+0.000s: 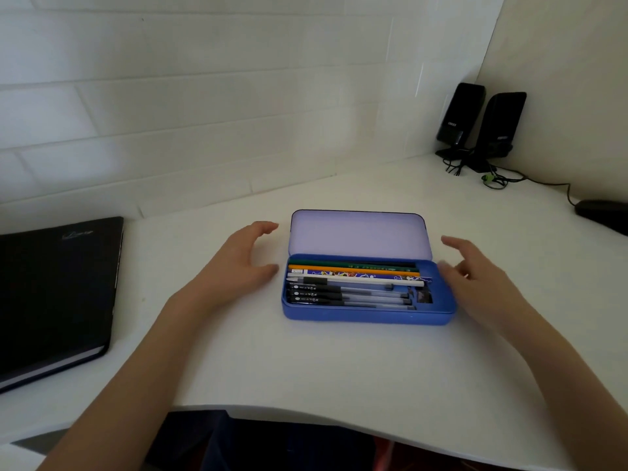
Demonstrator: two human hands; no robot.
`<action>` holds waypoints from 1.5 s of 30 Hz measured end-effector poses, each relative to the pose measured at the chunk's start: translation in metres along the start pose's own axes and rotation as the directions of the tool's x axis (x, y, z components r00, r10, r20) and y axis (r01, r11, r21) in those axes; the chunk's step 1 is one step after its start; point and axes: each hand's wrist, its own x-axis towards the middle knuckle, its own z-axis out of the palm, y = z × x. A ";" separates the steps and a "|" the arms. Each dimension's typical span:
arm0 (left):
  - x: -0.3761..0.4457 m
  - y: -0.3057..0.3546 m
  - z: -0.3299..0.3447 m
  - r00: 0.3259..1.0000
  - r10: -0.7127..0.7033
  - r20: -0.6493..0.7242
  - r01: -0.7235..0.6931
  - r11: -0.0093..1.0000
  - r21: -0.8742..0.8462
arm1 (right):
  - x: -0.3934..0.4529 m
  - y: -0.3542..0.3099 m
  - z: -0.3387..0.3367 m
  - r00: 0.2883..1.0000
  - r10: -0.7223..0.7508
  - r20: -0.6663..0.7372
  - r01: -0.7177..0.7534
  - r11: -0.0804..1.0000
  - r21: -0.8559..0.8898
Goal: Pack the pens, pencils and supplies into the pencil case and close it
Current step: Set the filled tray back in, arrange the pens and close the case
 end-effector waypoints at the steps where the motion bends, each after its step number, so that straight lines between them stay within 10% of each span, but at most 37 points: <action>1: 0.003 0.000 0.000 0.998 -0.015 0.056 0.016 1.000 -0.024 | 0.000 0.002 0.002 0.999 -0.009 0.049 0.012 0.997 -0.071; 12: 0.048 0.015 0.006 0.928 -0.002 0.372 0.049 0.992 -0.117 | 0.004 0.011 -0.005 0.998 -0.055 0.013 0.056 0.991 -0.121; 17: 0.044 0.029 0.018 0.944 0.045 0.328 0.153 0.820 -0.552 | 0.012 0.014 -0.006 0.993 0.072 -0.089 -0.077 0.995 -0.057; 22: 0.039 0.021 0.016 0.916 0.129 0.379 0.099 0.845 -0.526 | 0.015 0.010 0.000 0.999 0.000 -0.050 -0.005 0.996 -0.092; 30: 0.036 0.019 0.013 0.856 0.239 0.458 0.059 0.836 -0.545 | 0.019 0.004 0.000 0.978 0.203 -0.056 -0.180 0.944 0.278; 36: 0.035 0.026 0.004 0.879 0.208 0.429 0.256 0.554 -0.792 | 0.012 -0.006 -0.012 0.963 0.257 -0.083 -0.149 0.760 0.632; 45: 0.012 0.077 0.040 0.944 0.163 0.288 -0.070 0.949 -0.308 | 0.006 -0.010 0.000 0.990 0.109 -0.086 -0.063 0.905 0.422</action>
